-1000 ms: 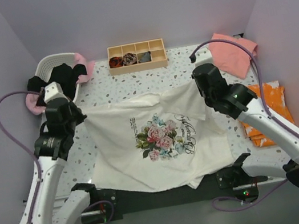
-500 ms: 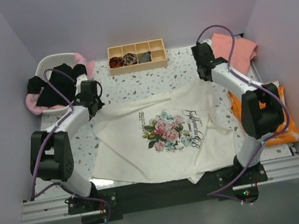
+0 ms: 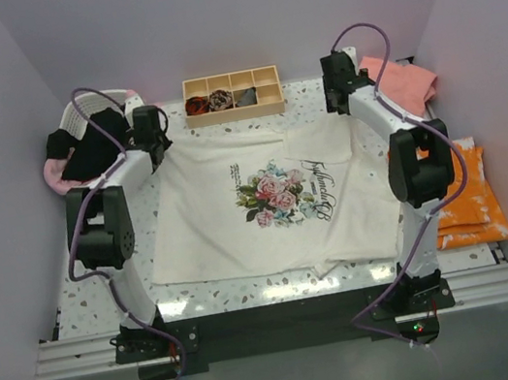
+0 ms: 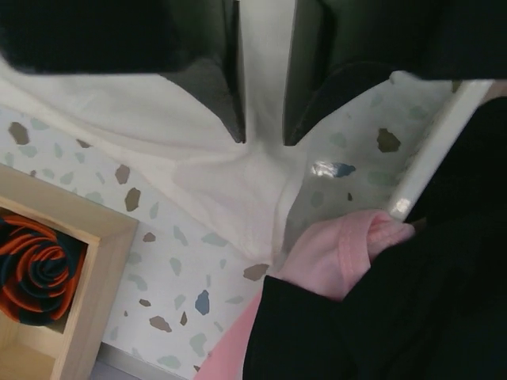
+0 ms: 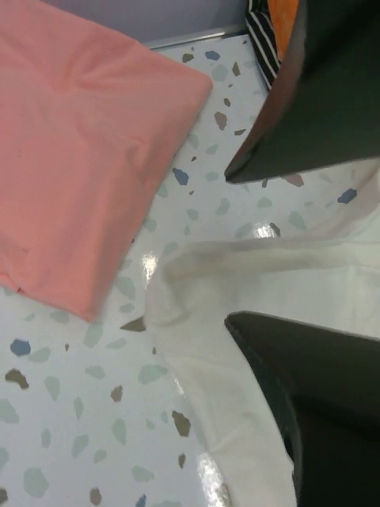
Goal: Fold and stack the t-shirts
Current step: Flatten out the tshirt
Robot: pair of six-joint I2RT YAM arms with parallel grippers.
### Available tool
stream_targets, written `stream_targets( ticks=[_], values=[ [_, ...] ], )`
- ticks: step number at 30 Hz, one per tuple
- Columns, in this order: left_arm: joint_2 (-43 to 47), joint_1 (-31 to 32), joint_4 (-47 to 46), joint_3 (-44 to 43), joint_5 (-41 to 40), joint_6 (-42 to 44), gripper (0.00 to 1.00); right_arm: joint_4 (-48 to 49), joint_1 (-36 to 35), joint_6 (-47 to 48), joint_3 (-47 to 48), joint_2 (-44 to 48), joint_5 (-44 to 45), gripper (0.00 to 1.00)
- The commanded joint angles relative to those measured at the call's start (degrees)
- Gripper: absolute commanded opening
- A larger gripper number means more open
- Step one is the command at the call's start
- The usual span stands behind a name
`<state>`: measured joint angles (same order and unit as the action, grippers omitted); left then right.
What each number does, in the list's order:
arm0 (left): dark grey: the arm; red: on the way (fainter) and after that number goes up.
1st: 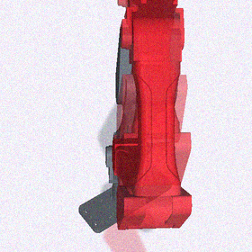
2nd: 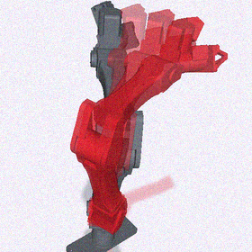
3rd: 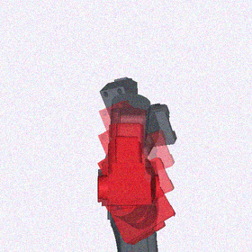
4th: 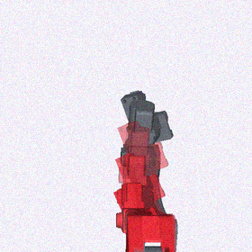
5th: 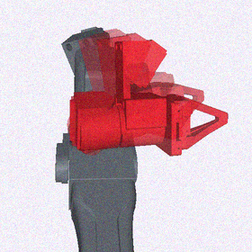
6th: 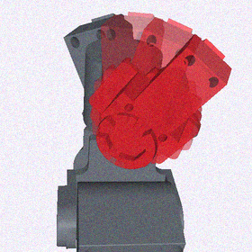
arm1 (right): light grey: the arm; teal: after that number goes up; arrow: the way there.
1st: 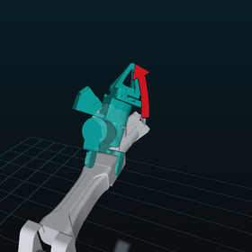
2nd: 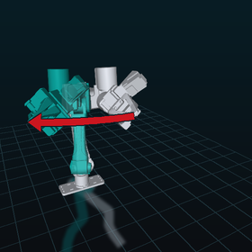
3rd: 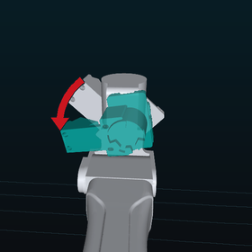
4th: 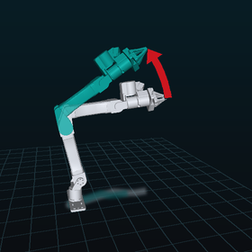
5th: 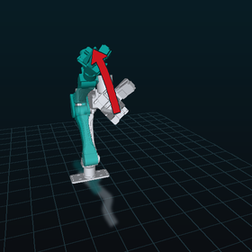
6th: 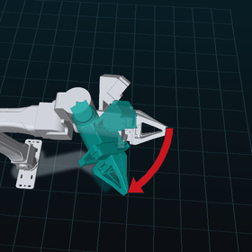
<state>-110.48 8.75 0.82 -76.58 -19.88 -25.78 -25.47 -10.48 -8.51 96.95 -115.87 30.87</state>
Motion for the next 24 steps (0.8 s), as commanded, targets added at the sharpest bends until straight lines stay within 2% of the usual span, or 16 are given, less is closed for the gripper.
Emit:
stream_targets(
  ticks=[1, 2, 3, 7, 8, 10, 11, 14, 16, 17, 19, 24],
  values=[
    [-0.5, -1.2, 6.9, -4.1, -8.9, -0.8, 0.50, 1.3, 1.1, -1.4, 0.9, 0.8, 6.0, 0.91],
    [0.3, -1.2, 7.8, -3.5, -10.3, -1.4, 0.56, 1.7, 1.2, -1.4, -1.4, 3.3, 6.4, 0.96],
    [1.2, -1.1, 8.0, -1.6, -11.4, -1.3, 0.59, 2.1, 1.2, -1.9, -2.6, 5.0, 6.5, 0.97],
    [11.7, -0.2, 3.3, 6.9, -10.2, -1.8, 0.66, 0.3, 1.3, -2.6, -9.1, 13.4, 0.0, 0.99],
    [13.4, 0.1, 3.2, 8.5, -6.8, -2.4, 0.67, -0.5, 1.2, -3.1, -9.9, 15.0, -6.9, 0.99],
    [18.4, 1.2, 2.2, 10.5, -1.7, -3.4, 0.67, -4.5, 0.9, -4.5, -12.6, 18.5, -13.4, 0.99],
    [19.7, 3.7, 2.8, 12.3, -0.3, -4.1, 0.68, -4.6, 0.9, -5.5, -14.4, 19.7, -19.5, 0.99],
    [22.8, 10.0, 6.9, 15.7, 1.1, -7.2, 0.66, -4.9, 0.4, -7.3, -21.4, 25.1, -28.7, 0.99],
    [24.4, 12.1, 7.7, 19.7, 1.4, -10.8, 0.66, -6.1, -1.2, -7.4, -26.0, 28.7, -30.8, 0.99],
    [26.4, 12.8, 5.1, 25.6, 3.6, -11.5, 0.66, -6.5, -1.6, -7.9, -27.3, 29.8, -30.8, 0.99],
    [28.0, 12.8, 3.5, 30.8, 5.8, -13.2, 0.65, -7.8, -3.8, -8.4, -30.7, 32.1, -34.6, 0.99],
    [31.6, 12.9, 4.2, 41.0, 9.1, -13.1, 0.62, -10.3, -11.3, -9.5, -35.9, 34.3, -33.2, 0.99]
  ],
)
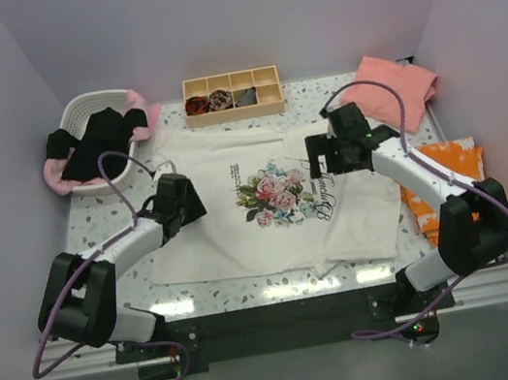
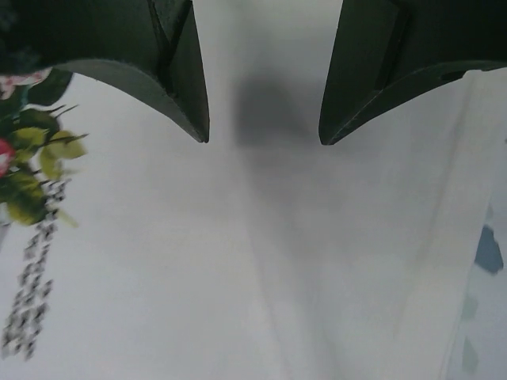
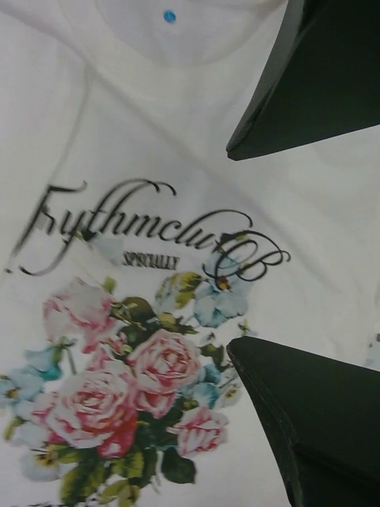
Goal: Fold and stack the t-shirts
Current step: Flatten out the tshirt
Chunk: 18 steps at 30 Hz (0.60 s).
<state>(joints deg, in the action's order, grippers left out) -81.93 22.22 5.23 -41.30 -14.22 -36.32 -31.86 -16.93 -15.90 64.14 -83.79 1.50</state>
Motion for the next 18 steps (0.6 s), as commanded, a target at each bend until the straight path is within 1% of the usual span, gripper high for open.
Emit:
stream_targets(
  ticks=[1, 3, 6, 10, 12, 13, 14, 17, 18],
  values=[
    [3.4, -0.5, -0.1, 7.9, 3.5, -3.1, 0.61, -4.4, -7.0, -2.6, -4.8, 2.1, -3.1, 0.99],
    [4.4, -0.5, 1.2, 9.5, 3.3, -3.4, 0.61, -4.2, -8.9, -3.6, -7.0, 2.0, -2.9, 0.99],
    [4.7, -0.5, 2.8, 11.5, 3.7, -4.9, 0.61, -3.4, -9.6, -5.4, -9.8, 1.8, -2.7, 0.99],
    [5.1, -0.5, 6.9, 14.2, 3.8, -9.1, 0.58, -3.4, -10.2, -6.2, -11.8, -0.6, -3.3, 0.99],
    [7.1, -0.5, 9.7, 15.7, 3.2, -11.6, 0.58, -3.0, -12.0, -6.4, -12.8, -3.0, -3.9, 0.99],
    [8.2, -0.6, 12.7, 16.9, 2.9, -12.6, 0.57, -3.0, -12.7, -6.8, -13.2, -4.0, -4.3, 0.99],
    [10.5, -0.6, 14.4, 17.3, 1.6, -13.5, 0.57, -3.4, -13.5, -7.0, -13.4, -5.1, -5.6, 0.99],
    [17.1, -0.6, 21.2, 18.4, -1.3, -15.8, 0.59, -4.1, -18.9, -9.0, -14.6, -8.0, -6.1, 0.99],
    [18.8, -0.7, 23.2, 18.3, -2.1, -16.9, 0.60, -4.2, -21.9, -9.8, -15.4, -8.8, -6.2, 0.99]
  ],
)
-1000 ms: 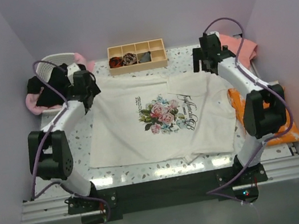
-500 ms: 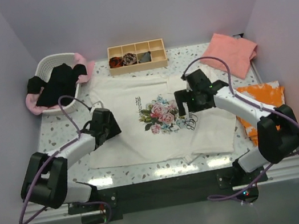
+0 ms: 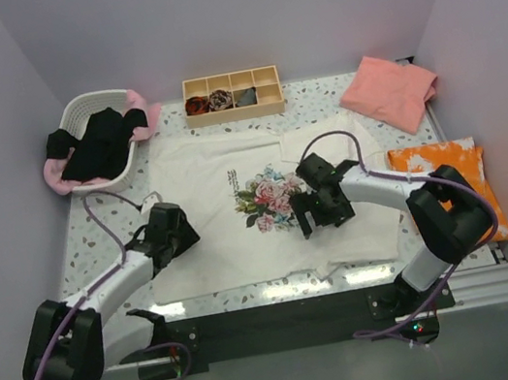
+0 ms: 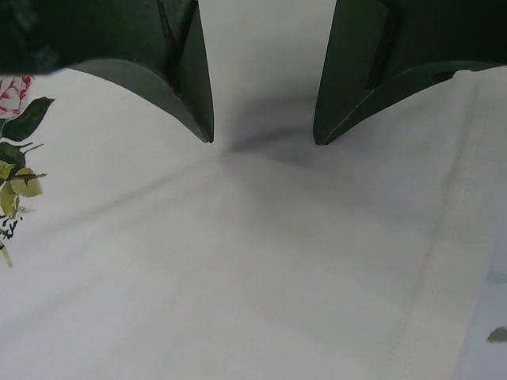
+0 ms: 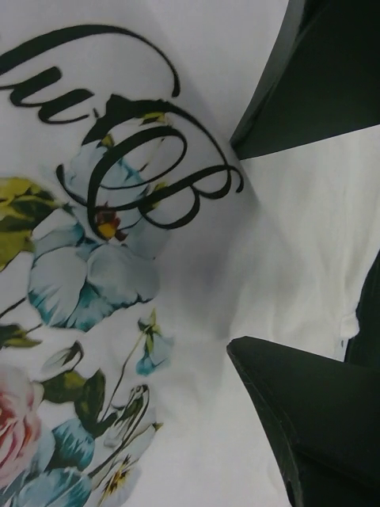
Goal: Fold and stack the t-shirts
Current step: Flatten out the tshirt
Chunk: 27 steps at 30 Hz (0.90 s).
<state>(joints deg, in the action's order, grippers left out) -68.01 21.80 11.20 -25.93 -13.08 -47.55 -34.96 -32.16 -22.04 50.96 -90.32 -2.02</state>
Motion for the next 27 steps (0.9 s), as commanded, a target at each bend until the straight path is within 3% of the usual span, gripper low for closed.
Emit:
stream_targets(
  ticks=[1, 4, 8, 11, 17, 21, 27],
  values=[
    [8.1, 0.3, 19.1, 3.0, -3.6, -6.8, 0.62, -1.2, -7.9, -5.3, -2.8, -2.5, -3.2, 0.99],
    [10.7, 0.4, 19.0, 4.7, -1.4, -8.1, 0.60, -0.8, -13.4, -9.3, -5.3, -2.1, -4.4, 0.99],
    [8.8, 2.5, 23.0, 3.3, -4.5, -11.6, 0.60, -1.5, -21.6, -14.2, -8.1, 0.8, -6.9, 0.99],
    [8.8, 2.7, 24.6, 1.9, -7.3, -12.1, 0.59, -5.3, -24.6, -16.0, -6.5, 4.1, -2.8, 0.99],
    [13.2, 2.7, 23.7, -4.9, -11.6, -7.5, 0.58, -15.9, -23.9, -13.9, 4.8, 8.1, 19.8, 0.99],
    [12.2, 2.7, 23.6, -11.9, -14.6, -1.5, 0.57, -18.6, -20.9, -14.1, 6.7, 9.1, 22.7, 0.99],
    [7.5, 2.7, 15.2, -14.2, -4.8, 7.2, 0.51, -16.3, -18.6, -16.8, 0.2, 15.2, 21.5, 0.99]
  ],
)
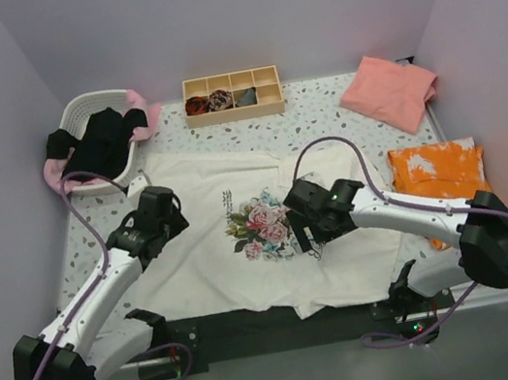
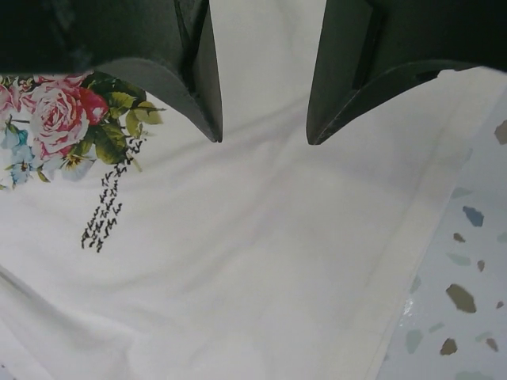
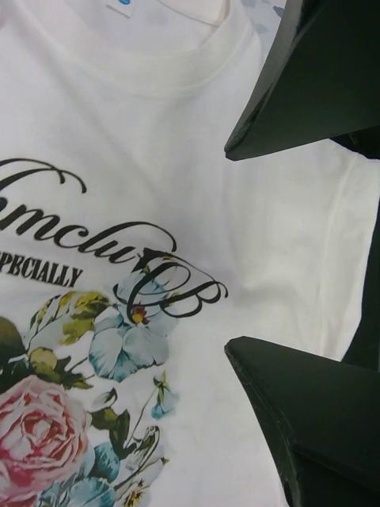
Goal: Fold and stack the t-shirts
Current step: Flatten out the tshirt
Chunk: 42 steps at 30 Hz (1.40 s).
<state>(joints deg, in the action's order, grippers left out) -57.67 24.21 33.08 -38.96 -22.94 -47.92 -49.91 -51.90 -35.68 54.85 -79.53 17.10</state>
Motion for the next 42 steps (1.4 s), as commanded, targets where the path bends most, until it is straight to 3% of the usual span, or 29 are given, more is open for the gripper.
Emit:
stream_targets(
  ticks=[1, 7, 13, 20, 27, 33, 39, 42],
  values=[
    [-4.8, 0.2, -8.5, -0.8, 9.0, 8.5, 0.50, -0.5, 1.7, -3.3, -4.6, 5.1, 2.1, 0.99],
    [-16.0, 0.3, -19.5, 0.5, 17.0, 10.7, 0.45, 7.2, 7.9, -2.8, -9.6, 6.5, -1.3, 0.99],
    [-26.0, 0.3, -21.8, -1.6, 16.3, 10.6, 0.40, 13.2, 9.6, -1.8, -9.5, -0.5, -2.7, 0.99],
    [-34.4, 0.0, -20.7, -7.0, 10.0, 10.6, 0.40, 17.9, 13.6, 0.6, -3.8, -14.8, -2.9, 0.99],
    [-40.8, -2.1, -21.1, -12.2, 11.6, 11.4, 0.40, 19.2, 18.4, 7.4, 6.3, -24.0, -3.3, 0.99],
    [-36.6, -2.1, -19.0, -11.0, 7.8, 12.7, 0.39, 17.4, 18.6, 10.3, 7.7, -20.0, 0.2, 0.99],
    [-30.8, -2.1, -12.1, -11.0, -3.6, 9.2, 0.44, 12.7, 18.6, 9.1, 3.3, -8.1, 5.7, 0.99],
    [-29.3, -3.5, -9.9, -11.9, -4.8, 8.8, 0.45, 11.3, 18.5, 11.1, 0.6, -1.1, 1.8, 0.99]
  ],
)
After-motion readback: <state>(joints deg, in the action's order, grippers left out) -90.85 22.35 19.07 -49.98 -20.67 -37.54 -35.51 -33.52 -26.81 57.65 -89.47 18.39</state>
